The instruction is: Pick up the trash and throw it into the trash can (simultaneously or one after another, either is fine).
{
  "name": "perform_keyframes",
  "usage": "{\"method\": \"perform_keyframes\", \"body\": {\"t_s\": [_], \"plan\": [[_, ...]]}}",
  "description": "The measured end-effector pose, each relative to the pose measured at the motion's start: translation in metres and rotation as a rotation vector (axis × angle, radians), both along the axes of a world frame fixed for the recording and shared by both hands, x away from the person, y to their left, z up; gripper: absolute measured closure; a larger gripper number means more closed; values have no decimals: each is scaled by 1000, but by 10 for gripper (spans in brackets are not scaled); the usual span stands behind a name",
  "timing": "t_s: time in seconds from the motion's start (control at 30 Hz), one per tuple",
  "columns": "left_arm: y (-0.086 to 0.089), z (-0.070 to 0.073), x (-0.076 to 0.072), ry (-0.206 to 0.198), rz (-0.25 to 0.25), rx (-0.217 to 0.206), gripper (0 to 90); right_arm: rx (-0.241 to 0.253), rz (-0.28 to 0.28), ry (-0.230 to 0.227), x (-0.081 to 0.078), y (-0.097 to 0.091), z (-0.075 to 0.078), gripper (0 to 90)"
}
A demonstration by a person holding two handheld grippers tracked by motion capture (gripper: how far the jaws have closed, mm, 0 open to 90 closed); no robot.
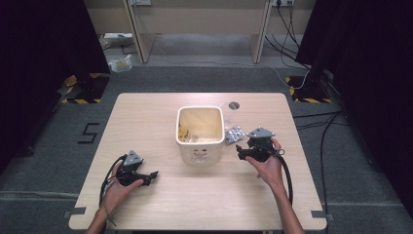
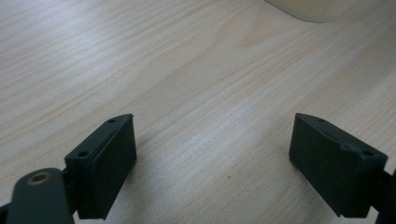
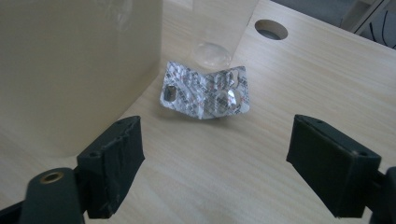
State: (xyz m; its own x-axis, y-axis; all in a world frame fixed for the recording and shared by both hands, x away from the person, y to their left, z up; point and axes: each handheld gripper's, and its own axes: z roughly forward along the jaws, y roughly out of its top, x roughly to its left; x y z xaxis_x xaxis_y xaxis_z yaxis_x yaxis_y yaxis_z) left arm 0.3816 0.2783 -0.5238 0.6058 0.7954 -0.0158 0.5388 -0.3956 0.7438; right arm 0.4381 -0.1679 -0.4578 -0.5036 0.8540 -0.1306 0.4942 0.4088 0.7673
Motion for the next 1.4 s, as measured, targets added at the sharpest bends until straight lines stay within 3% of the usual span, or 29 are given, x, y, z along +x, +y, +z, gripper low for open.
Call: {"method": "perform_keyframes", "body": {"t_s": [0.13, 0.33, 0.47, 0.77, 1.23, 1.4], "plan": [[0, 0, 0, 0, 0, 0, 138, 8, 10, 7, 12, 4, -2, 220], [0, 0, 0, 0, 0, 0, 139, -34, 42, 21, 27, 17, -12, 246], [0, 0, 0, 0, 0, 0, 139, -26, 71, 32, 32, 23, -18, 262], [0, 0, 0, 0, 0, -1, 139, -58, 106, 50, 42, 32, -36, 270], [0, 0, 0, 0, 0, 0, 139, -41, 96, 38, 55, 41, -51, 261], [0, 0, 0, 0, 0, 0, 139, -31, 89, 27, 60, 40, -55, 380]]}}
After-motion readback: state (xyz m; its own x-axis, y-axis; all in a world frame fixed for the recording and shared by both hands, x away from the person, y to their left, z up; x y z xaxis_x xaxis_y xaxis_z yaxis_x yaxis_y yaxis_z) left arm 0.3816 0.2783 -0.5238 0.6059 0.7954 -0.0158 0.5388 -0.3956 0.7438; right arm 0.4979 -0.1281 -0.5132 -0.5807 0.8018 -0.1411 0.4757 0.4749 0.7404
